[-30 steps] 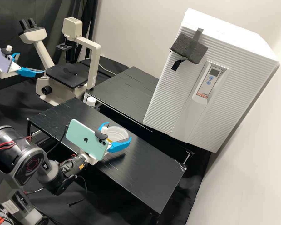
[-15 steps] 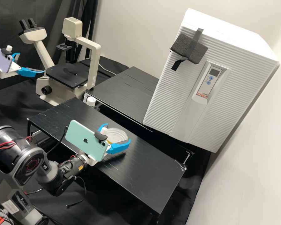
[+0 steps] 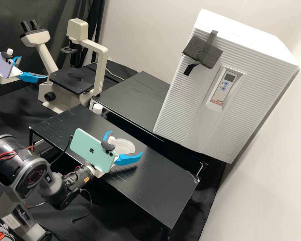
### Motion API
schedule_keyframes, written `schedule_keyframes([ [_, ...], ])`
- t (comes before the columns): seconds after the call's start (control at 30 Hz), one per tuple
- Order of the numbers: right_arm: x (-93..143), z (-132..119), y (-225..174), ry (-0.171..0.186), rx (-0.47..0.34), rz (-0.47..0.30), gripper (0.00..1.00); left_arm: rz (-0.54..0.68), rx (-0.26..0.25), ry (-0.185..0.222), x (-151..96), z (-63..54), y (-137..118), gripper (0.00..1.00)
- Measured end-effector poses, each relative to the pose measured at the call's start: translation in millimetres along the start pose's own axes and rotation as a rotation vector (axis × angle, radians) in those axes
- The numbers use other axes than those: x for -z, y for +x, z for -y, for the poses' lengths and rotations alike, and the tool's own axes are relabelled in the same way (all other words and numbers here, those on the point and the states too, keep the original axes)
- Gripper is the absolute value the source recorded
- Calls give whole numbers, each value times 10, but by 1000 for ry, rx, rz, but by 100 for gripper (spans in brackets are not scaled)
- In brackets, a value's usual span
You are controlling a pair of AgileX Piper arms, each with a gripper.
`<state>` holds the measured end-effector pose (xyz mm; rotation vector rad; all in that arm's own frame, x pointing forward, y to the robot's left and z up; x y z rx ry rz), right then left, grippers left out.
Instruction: Close the petri dish lid.
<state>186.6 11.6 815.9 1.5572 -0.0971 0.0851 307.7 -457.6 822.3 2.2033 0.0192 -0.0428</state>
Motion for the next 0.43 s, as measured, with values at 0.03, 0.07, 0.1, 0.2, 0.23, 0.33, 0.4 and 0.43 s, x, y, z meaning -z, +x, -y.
schedule_keyframes([
  [0.03,1,-4,-1,1,-3,0,100,0,0,0,0,0,0,100],
  [0.07,4,-10,-3,2,-7,-1,100,0,0,0,0,0,0,100],
  [0.1,9,-24,-8,5,-16,0,100,0,0,0,0,0,0,100],
  [0.2,30,-89,-42,19,-60,0,100,0,0,0,0,0,0,100],
  [0.23,36,-114,-65,25,-78,0,100,0,0,0,0,0,0,100],
  [0.33,26,-193,-127,64,-121,-4,100,0,0,0,0,0,0,100],
  [0.4,21,-264,-150,110,-154,-14,100,0,0,0,0,0,0,100],
  [0.43,20,-289,-158,130,-168,-20,100,0,0,0,0,0,0,100],
])
